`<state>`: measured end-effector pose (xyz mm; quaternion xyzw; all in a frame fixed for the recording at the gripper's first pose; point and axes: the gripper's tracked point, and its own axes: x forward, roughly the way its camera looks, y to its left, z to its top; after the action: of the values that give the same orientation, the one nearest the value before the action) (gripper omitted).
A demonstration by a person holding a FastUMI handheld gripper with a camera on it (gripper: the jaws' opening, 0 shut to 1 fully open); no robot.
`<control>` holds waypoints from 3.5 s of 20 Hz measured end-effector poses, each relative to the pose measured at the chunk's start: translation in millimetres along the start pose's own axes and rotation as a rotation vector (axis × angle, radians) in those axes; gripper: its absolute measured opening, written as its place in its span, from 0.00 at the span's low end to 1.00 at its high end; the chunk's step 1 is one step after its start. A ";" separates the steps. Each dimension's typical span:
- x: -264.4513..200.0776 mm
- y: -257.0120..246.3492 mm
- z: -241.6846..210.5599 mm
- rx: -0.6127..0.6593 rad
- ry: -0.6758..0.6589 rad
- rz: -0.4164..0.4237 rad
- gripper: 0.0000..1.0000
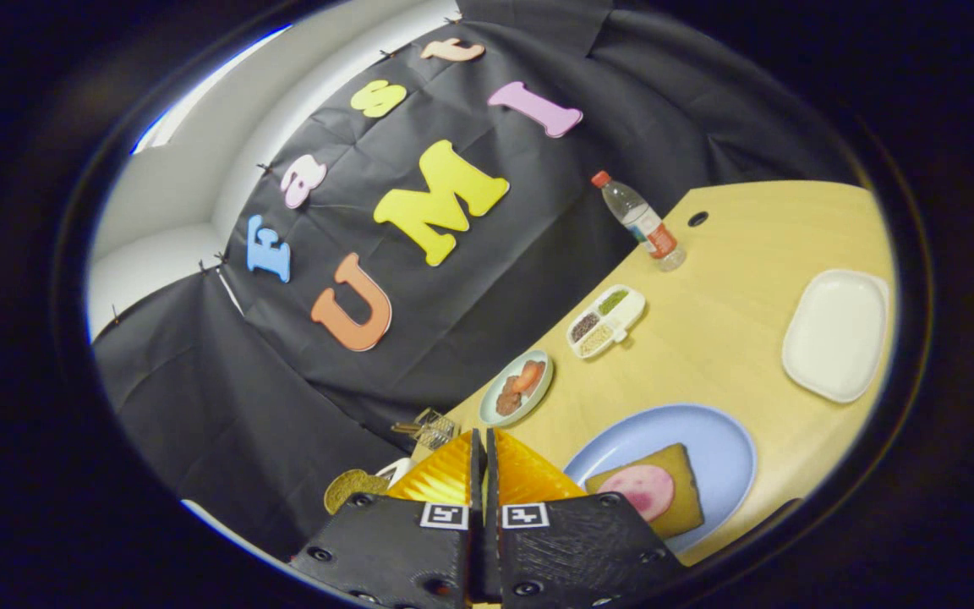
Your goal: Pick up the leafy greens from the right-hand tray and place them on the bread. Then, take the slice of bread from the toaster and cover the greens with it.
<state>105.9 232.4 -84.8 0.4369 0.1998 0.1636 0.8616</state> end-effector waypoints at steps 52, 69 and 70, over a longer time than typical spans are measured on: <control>49.3 157.7 -137.8 -0.854 -0.030 -0.179 0.93; 52.1 150.9 -110.1 -0.729 0.011 -0.219 0.10; 47.8 157.2 -104.7 -0.718 -0.001 -0.204 0.10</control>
<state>79.5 415.0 -22.2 0.0848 0.1717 0.1365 0.9720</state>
